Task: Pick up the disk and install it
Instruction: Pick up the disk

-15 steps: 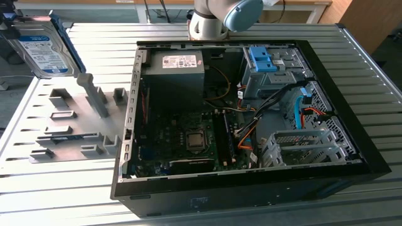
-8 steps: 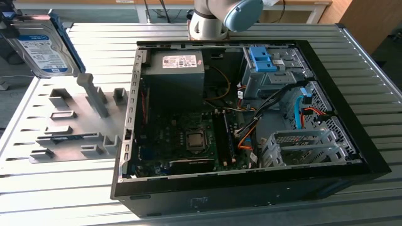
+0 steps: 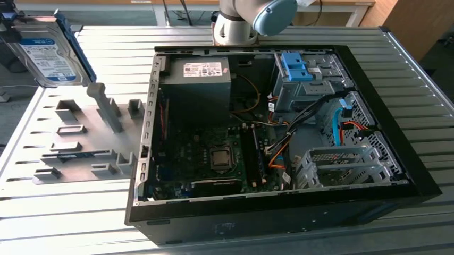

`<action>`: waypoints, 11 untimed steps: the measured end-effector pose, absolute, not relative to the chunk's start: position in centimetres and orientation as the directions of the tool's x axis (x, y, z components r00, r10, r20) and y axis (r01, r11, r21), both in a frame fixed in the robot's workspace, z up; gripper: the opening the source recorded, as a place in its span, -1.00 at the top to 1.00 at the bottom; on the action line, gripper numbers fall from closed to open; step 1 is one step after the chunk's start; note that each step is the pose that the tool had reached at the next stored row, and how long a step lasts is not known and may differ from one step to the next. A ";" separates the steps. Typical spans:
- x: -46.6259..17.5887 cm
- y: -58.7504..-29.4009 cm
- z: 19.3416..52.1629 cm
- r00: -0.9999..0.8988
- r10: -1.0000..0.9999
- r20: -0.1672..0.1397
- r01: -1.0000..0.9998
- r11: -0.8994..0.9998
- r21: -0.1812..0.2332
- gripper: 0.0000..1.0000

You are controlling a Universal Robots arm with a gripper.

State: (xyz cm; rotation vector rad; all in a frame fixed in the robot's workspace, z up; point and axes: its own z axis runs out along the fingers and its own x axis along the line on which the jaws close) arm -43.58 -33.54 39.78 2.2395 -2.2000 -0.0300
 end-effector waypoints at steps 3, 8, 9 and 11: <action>-43.6 -33.5 39.9 0.018 -1.000 -0.012 -1.000 -0.018 0.015 0.26; -43.6 -33.5 40.0 0.018 -1.000 -0.012 -1.000 -0.018 0.015 0.26; -43.6 -33.5 40.0 0.018 -1.000 -0.012 -1.000 -0.018 0.015 0.26; -43.6 -33.5 40.1 0.018 -1.000 -0.012 -1.000 -0.018 0.015 0.26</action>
